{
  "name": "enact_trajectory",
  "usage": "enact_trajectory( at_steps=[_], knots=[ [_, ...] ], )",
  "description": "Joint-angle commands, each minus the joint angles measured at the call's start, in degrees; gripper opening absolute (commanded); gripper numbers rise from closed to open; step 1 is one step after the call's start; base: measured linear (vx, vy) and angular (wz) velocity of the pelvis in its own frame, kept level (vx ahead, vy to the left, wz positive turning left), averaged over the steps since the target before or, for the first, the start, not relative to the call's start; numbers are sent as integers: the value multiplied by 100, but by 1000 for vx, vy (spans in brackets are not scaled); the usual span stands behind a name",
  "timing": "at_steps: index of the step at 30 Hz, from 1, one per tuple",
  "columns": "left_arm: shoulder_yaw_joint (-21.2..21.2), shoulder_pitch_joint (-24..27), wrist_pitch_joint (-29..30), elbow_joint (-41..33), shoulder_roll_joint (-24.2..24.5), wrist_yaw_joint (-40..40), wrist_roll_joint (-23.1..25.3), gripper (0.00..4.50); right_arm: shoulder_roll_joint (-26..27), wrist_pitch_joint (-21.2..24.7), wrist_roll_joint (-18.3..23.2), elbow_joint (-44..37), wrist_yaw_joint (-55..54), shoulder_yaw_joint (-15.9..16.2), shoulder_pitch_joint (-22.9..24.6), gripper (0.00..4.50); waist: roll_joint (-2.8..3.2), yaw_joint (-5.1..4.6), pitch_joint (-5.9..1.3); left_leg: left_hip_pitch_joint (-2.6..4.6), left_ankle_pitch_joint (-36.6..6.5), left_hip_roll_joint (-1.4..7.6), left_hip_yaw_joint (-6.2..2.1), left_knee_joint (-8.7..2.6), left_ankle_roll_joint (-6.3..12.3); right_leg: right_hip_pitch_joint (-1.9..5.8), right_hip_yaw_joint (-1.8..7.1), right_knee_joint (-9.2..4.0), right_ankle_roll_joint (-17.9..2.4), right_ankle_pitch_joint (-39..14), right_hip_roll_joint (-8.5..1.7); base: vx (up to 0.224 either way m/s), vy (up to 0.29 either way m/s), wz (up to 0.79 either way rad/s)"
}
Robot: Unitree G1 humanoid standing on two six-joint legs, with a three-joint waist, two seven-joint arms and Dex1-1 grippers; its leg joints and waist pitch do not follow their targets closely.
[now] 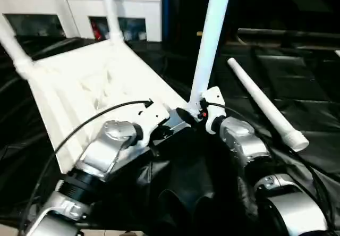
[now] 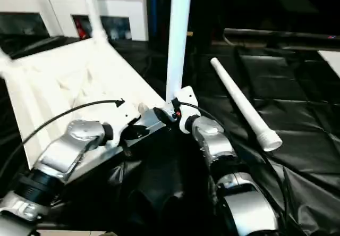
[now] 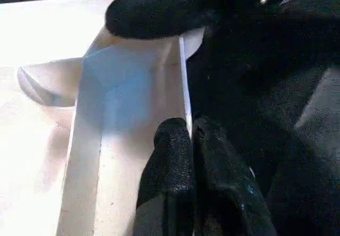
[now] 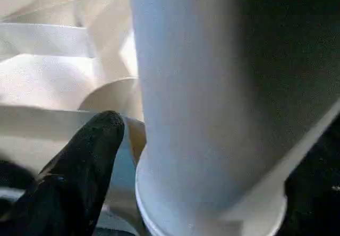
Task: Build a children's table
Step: Insert table leg to table base
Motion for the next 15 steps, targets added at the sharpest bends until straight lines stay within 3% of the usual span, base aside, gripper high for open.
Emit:
enact_trajectory(
  at_steps=[1, 4, 5, 8, 15],
  knots=[
    [-135, 76, -208, -140, 98, -298, -75, 0, -184, 52, 51, -429, 434, 67, 113, 405, 22, 19, -390, 25, 26, 309, -28, -324, 933, 424, 393, -263, -1543, 230, -487, 0, 0, 0],
    [-144, 99, -373, -140, 254, -560, -120, 0, -509, 179, 167, -989, 961, 137, 347, 405, 23, 82, -354, 70, -469, 333, 9, -373, 632, 391, 407, -340, -1336, -480, -464, 0, 0, 0],
    [-153, 110, -440, -136, 326, -664, -135, 0, -659, 236, 188, -1183, 1153, 186, 433, 405, 22, 102, -348, 100, -675, 338, 50, -387, 457, 363, 418, -374, -1246, -752, -456, 0, 0, 0],
    [-167, 127, -578, -127, 438, -849, -169, 0, -887, 307, 198, -1445, 1467, 267, 553, 405, 14, 104, -339, 77, -791, 324, 45, -401, 343, 380, 416, -391, -1129, -961, -445, 0, 0, 0],
    [-197, 196, -843, -239, 653, -1398, -365, 0, -1362, 580, 76, -1953, 2163, 575, 832, 405, -7, 124, -378, 43, -427, 311, 42, -360, 457, 399, 407, -319, -1199, -438, -430, 0, 0, 0]
  ],
)
